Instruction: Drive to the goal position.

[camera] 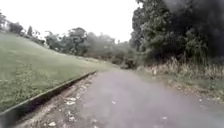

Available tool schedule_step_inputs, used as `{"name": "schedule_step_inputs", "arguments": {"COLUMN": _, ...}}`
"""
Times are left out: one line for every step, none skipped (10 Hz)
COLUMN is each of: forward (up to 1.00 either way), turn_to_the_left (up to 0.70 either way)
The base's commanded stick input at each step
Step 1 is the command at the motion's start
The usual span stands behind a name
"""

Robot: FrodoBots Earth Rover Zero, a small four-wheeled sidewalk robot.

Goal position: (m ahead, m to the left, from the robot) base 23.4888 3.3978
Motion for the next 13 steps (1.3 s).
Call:
{"name": "schedule_step_inputs", "arguments": {"forward": 0.7, "turn_to_the_left": 0.0}}
{"name": "schedule_step_inputs", "arguments": {"forward": 0.7, "turn_to_the_left": 0.0}}
{"name": "schedule_step_inputs", "arguments": {"forward": 0.7, "turn_to_the_left": 0.0}}
{"name": "schedule_step_inputs", "arguments": {"forward": 0.7, "turn_to_the_left": 0.0}}
{"name": "schedule_step_inputs", "arguments": {"forward": 0.7, "turn_to_the_left": 0.0}}
{"name": "schedule_step_inputs", "arguments": {"forward": 0.7, "turn_to_the_left": 0.0}}
{"name": "schedule_step_inputs", "arguments": {"forward": 0.7, "turn_to_the_left": 0.0}}
{"name": "schedule_step_inputs", "arguments": {"forward": 0.7, "turn_to_the_left": 0.0}}
{"name": "schedule_step_inputs", "arguments": {"forward": 0.7, "turn_to_the_left": 0.0}}
{"name": "schedule_step_inputs", "arguments": {"forward": 0.7, "turn_to_the_left": 0.0}}
{"name": "schedule_step_inputs", "arguments": {"forward": 0.7, "turn_to_the_left": 0.0}}
{"name": "schedule_step_inputs", "arguments": {"forward": 0.7, "turn_to_the_left": 0.0}}
{"name": "schedule_step_inputs", "arguments": {"forward": 0.7, "turn_to_the_left": 0.0}}
